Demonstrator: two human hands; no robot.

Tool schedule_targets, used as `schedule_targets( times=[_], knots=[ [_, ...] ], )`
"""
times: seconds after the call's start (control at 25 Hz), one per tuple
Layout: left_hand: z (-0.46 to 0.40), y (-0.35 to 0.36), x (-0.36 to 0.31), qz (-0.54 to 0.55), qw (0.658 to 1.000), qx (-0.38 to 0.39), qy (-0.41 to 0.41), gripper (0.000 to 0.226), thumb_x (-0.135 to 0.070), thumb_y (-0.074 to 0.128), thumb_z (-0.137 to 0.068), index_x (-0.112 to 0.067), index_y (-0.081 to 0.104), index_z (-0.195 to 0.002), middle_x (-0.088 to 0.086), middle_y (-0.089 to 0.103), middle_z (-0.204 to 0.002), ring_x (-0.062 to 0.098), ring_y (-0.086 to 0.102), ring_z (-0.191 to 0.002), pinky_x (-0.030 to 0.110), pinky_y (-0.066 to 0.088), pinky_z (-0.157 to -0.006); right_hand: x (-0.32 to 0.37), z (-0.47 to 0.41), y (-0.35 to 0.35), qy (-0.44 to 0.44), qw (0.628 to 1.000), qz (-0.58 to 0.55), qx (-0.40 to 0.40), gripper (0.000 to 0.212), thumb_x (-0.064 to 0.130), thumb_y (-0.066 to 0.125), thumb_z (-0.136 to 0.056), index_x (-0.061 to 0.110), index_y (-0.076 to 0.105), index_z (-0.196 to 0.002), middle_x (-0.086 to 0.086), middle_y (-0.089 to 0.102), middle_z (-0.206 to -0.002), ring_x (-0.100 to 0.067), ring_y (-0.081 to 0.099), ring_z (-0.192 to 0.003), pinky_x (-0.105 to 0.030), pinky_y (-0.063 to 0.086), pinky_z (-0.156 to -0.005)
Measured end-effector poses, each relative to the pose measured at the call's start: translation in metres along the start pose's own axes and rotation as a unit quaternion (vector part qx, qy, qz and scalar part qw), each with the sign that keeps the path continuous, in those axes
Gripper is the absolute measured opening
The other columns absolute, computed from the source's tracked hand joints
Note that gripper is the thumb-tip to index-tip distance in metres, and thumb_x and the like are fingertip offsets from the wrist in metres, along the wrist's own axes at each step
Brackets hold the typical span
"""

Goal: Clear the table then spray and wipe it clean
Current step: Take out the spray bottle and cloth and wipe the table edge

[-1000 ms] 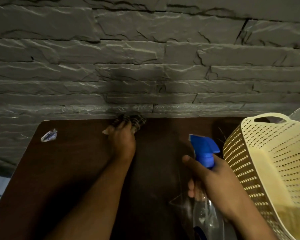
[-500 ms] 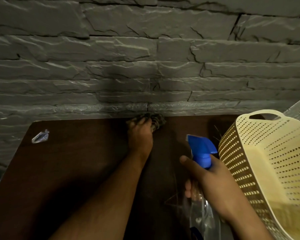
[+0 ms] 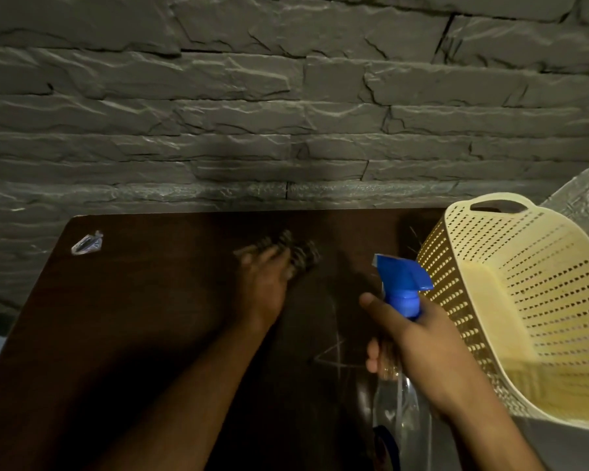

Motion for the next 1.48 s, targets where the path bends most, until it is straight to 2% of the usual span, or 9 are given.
schedule_targets(
  times=[0.12,0.32,0.52,0.6,0.76,1.0,1.16,1.36,1.48],
  knots=[
    [0.04,0.005,-0.023,-0.016,0.983,0.038,0.181,0.038,-0.034,0.048,-0.089,-0.021,0.067,-0.119,0.004,0.064,-0.126,0.029,0.061,-0.107,0.036,0.046,-0.094,-0.001,0.01,0.003,-0.008,1.0,0.003,0.004,0.032,0.035,0.062,-0.087,0.005,0.054,-0.093,-0.027,0.067,-0.065,-0.028,0.063,-0.048,-0.034,0.051,-0.051],
    [0.016,-0.017,0.029,-0.038,0.978,-0.018,-0.202,0.041,-0.028,0.052,-0.095,-0.022,0.052,-0.136,0.003,0.049,-0.143,0.029,0.042,-0.129,0.04,0.032,-0.105,-0.009,0.026,-0.003,-0.014,1.0,-0.002,0.012,0.03,0.035,0.062,-0.086,0.008,0.053,-0.092,-0.023,0.068,-0.064,-0.028,0.063,-0.048,-0.034,0.052,-0.053],
    [0.092,-0.006,-0.076,0.002,0.979,0.11,0.174,0.037,-0.028,0.052,-0.095,-0.023,0.058,-0.131,-0.002,0.054,-0.139,0.024,0.048,-0.125,0.039,0.036,-0.106,-0.018,0.043,-0.007,-0.036,0.999,0.026,0.024,0.036,0.038,0.06,-0.086,0.003,0.058,-0.089,-0.021,0.067,-0.058,-0.021,0.059,-0.042,-0.023,0.047,-0.045],
    [0.09,-0.01,-0.037,-0.004,0.991,0.03,0.13,0.037,-0.035,0.05,-0.09,-0.022,0.065,-0.121,0.002,0.063,-0.128,0.027,0.059,-0.112,0.039,0.045,-0.096,-0.02,0.051,-0.009,-0.032,0.999,0.014,0.029,0.033,0.039,0.063,-0.083,0.008,0.059,-0.091,-0.016,0.067,-0.058,-0.02,0.059,-0.043,-0.025,0.048,-0.046],
    [0.07,-0.032,0.036,-0.048,0.981,-0.061,-0.177,0.036,-0.029,0.048,-0.093,-0.016,0.061,-0.123,0.008,0.058,-0.133,0.029,0.054,-0.119,0.039,0.042,-0.101,-0.037,0.066,-0.021,-0.016,0.999,0.017,0.027,0.027,0.041,0.067,-0.079,0.018,0.059,-0.088,-0.017,0.07,-0.072,-0.02,0.063,-0.053,-0.034,0.052,-0.054],
    [0.164,0.003,-0.081,-0.038,0.992,0.08,0.094,0.04,-0.034,0.049,-0.095,-0.025,0.054,-0.134,-0.002,0.049,-0.143,0.025,0.044,-0.128,0.037,0.034,-0.109,-0.055,0.092,-0.035,-0.032,0.996,0.012,0.084,0.024,0.038,0.065,-0.081,0.017,0.058,-0.089,-0.011,0.071,-0.067,-0.016,0.062,-0.049,-0.023,0.051,-0.047],
    [0.141,-0.032,-0.011,-0.071,0.984,-0.055,-0.154,0.039,-0.033,0.044,-0.093,-0.019,0.061,-0.126,0.003,0.059,-0.133,0.022,0.053,-0.123,0.034,0.039,-0.106,-0.074,0.103,-0.044,-0.045,0.994,0.023,0.094,0.026,0.038,0.065,-0.082,0.016,0.057,-0.091,-0.009,0.065,-0.064,-0.014,0.06,-0.048,-0.023,0.052,-0.049],
    [0.205,0.006,-0.108,-0.014,0.995,0.078,0.062,0.039,-0.032,0.051,-0.094,-0.024,0.057,-0.131,-0.001,0.053,-0.14,0.024,0.047,-0.124,0.039,0.037,-0.107,-0.093,0.116,-0.043,-0.046,0.994,0.008,0.102,0.025,0.036,0.065,-0.083,0.012,0.057,-0.09,-0.005,0.063,-0.055,-0.019,0.059,-0.047,-0.031,0.051,-0.051],
    [0.202,-0.008,-0.061,-0.059,0.998,-0.022,-0.007,0.038,-0.032,0.052,-0.091,-0.022,0.061,-0.127,0.004,0.059,-0.133,0.025,0.055,-0.117,0.033,0.037,-0.103,-0.1,0.125,-0.044,-0.033,0.994,-0.005,0.103,0.025,0.034,0.066,-0.083,0.012,0.057,-0.09,-0.007,0.061,-0.059,-0.016,0.059,-0.046,-0.027,0.052,-0.049]
  ],
)
Point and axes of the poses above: each hand's wrist, its own z-axis away from the middle knuckle, its own y-axis out of the palm, x = y × z, the point moved 1 cm from there along -z, towards the middle knuckle
